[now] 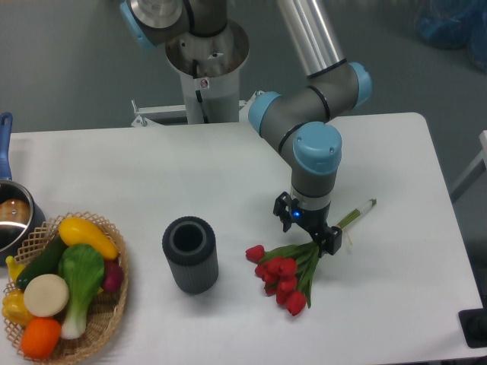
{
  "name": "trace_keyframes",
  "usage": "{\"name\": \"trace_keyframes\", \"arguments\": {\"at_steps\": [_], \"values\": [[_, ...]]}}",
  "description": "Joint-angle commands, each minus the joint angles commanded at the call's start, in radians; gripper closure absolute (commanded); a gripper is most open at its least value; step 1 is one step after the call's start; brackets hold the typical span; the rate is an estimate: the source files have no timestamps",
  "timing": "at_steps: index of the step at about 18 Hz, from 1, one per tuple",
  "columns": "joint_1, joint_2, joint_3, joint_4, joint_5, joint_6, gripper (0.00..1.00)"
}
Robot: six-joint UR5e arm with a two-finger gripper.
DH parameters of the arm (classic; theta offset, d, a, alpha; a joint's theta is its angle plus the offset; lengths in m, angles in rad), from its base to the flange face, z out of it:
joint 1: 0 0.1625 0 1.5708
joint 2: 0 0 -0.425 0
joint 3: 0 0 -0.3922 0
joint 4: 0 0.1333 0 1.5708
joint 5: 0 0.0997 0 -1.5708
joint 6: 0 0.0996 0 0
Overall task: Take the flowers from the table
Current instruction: 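Close the gripper around the tulip stems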
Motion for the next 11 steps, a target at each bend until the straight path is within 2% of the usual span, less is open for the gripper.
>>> {"name": "trace_keyframes", "arguments": {"at_steps": [7, 8, 10, 11], "values": [[-0.006, -0.014, 0.005, 0.003, 0.0, -0.002, 0.0], [-0.006, -0.014, 0.005, 0.003, 0.0, -0.002, 0.01], [-0.006, -0.015, 0.005, 0.009, 0.0, -0.003, 0.11], [-0.006, -0.017, 0.005, 0.009, 0.0, -0.003, 0.12]]}}
